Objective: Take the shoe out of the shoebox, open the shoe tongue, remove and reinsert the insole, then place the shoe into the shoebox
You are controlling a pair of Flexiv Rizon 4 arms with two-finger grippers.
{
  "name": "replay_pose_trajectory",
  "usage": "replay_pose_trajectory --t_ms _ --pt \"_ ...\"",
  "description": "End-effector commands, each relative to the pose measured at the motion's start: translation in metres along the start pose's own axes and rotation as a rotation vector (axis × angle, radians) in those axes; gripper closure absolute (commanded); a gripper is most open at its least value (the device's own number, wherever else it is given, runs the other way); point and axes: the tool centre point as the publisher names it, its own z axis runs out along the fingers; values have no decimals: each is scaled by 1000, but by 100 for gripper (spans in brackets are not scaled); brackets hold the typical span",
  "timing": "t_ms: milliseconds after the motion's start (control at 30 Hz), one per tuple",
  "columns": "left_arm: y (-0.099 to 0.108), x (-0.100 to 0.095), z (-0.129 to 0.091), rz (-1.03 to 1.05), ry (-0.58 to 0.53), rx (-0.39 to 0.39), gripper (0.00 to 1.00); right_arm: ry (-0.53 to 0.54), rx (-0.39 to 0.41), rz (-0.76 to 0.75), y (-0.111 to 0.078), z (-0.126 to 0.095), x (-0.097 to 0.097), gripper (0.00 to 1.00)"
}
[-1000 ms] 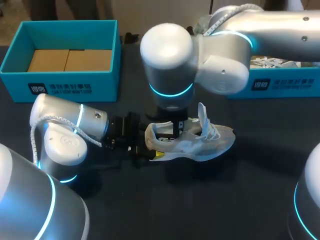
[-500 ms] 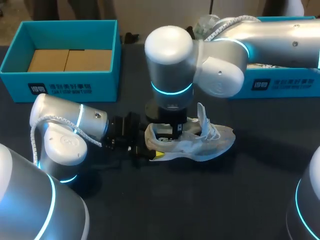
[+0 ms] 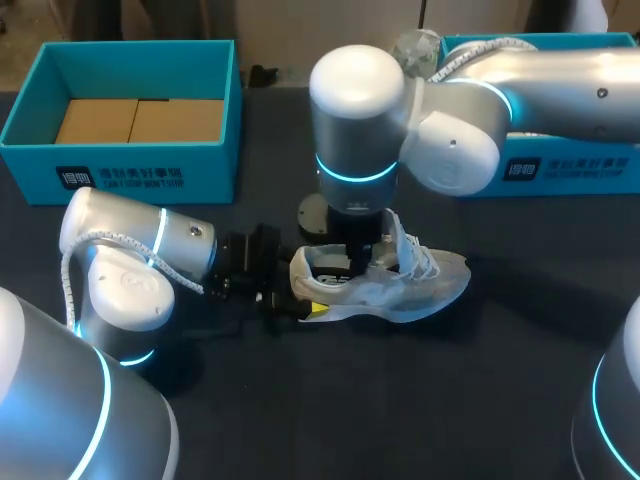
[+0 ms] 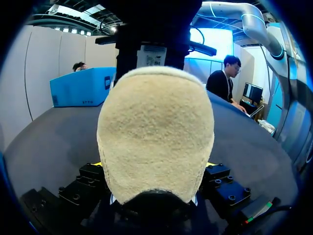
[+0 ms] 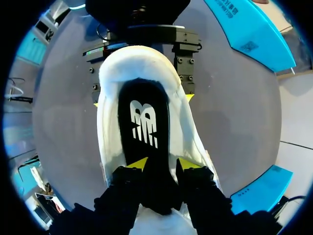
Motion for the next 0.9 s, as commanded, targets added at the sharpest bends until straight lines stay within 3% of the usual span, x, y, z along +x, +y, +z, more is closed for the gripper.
replay_pose_trajectory --t_ms 33,433,767,900 --pt "2 1 3 0 2 -2 100 8 -10 3 4 6 -1 65" --pt "2 1 3 0 2 -2 100 30 -49 6 18 16 -1 51" --pt "2 1 3 0 2 -2 100 77 -75 -5 27 31 9 51" --pt "2 1 3 0 2 -2 100 90 -83 12 30 36 14 58"
